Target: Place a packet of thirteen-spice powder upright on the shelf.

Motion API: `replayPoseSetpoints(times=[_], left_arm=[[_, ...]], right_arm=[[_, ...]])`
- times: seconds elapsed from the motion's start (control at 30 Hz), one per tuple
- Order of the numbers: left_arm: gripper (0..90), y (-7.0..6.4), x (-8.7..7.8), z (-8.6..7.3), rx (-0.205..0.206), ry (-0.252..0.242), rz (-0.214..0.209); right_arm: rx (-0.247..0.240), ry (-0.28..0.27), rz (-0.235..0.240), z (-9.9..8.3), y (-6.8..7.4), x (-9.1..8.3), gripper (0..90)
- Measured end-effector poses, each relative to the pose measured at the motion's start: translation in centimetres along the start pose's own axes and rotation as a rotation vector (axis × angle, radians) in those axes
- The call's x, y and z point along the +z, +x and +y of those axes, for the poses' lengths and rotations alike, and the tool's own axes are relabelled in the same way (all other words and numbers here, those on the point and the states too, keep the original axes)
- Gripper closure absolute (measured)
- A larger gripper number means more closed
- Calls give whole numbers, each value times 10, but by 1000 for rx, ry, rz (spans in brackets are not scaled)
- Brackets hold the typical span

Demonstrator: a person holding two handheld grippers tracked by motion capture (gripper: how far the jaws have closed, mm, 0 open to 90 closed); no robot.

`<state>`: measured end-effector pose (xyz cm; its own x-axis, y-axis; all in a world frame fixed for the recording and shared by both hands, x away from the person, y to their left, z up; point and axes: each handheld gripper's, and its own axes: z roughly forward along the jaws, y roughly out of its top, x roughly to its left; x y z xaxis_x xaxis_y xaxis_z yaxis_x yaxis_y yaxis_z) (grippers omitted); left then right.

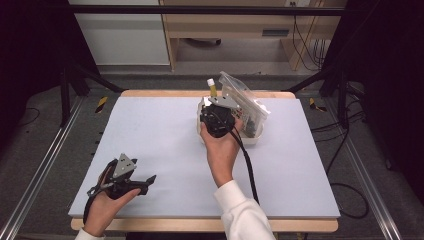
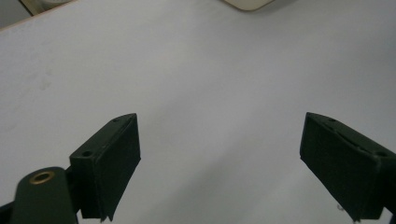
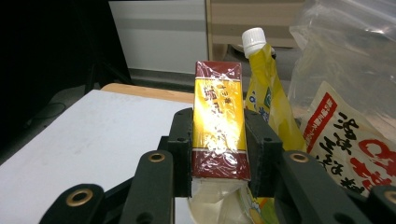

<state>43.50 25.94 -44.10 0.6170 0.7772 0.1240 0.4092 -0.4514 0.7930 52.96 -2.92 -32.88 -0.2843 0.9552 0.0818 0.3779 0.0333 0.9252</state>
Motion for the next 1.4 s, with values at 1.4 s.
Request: replayPoseSetpoints(times=[1.4], left_arm=[[122, -4, 3, 0, 21, 20, -15]], right_arm=[[1, 16, -62, -19, 4, 42, 676]])
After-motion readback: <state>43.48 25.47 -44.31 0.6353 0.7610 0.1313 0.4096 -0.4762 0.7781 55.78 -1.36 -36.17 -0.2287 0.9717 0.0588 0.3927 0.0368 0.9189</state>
